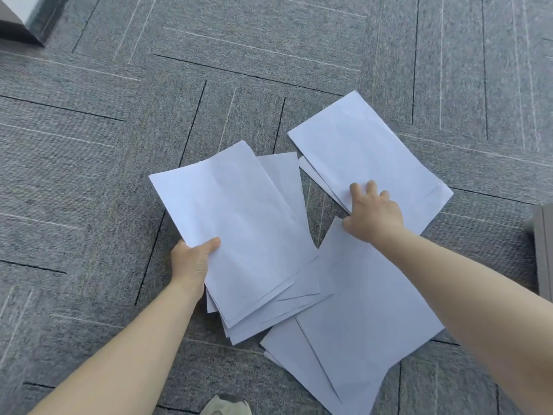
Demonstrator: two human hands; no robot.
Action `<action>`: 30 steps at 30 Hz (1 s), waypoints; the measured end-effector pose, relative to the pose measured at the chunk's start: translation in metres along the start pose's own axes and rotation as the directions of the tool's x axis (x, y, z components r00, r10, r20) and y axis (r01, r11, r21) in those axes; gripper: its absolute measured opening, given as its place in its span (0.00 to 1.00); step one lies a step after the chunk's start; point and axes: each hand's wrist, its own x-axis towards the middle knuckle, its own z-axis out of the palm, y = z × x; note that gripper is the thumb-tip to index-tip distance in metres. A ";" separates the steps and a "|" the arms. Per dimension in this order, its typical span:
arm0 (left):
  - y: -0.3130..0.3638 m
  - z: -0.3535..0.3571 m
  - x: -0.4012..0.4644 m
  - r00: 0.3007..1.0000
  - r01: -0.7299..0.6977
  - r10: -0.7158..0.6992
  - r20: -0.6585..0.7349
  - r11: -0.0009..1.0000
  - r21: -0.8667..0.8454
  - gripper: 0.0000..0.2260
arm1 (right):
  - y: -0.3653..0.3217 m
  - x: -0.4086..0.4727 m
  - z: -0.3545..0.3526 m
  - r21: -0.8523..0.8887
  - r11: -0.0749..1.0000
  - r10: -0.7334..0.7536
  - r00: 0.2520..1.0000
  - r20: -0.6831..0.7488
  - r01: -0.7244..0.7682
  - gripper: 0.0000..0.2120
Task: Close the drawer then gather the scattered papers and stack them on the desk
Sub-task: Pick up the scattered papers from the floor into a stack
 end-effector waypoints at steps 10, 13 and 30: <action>-0.001 0.001 0.001 1.000 -0.016 0.016 0.012 1.000 0.016 0.15 | -0.024 0.005 0.013 -0.066 0.995 0.069 0.995 -0.067 -0.073 0.35; -0.001 0.002 -0.001 1.000 -0.025 0.024 0.013 1.000 0.012 0.12 | -0.016 0.007 0.013 -0.095 0.995 0.030 0.990 -0.134 -0.043 0.31; 0.007 0.008 -0.011 0.999 -0.049 0.050 0.008 0.997 -0.064 0.07 | -0.125 -0.064 -0.025 0.284 0.890 -0.315 0.931 -0.186 0.358 0.13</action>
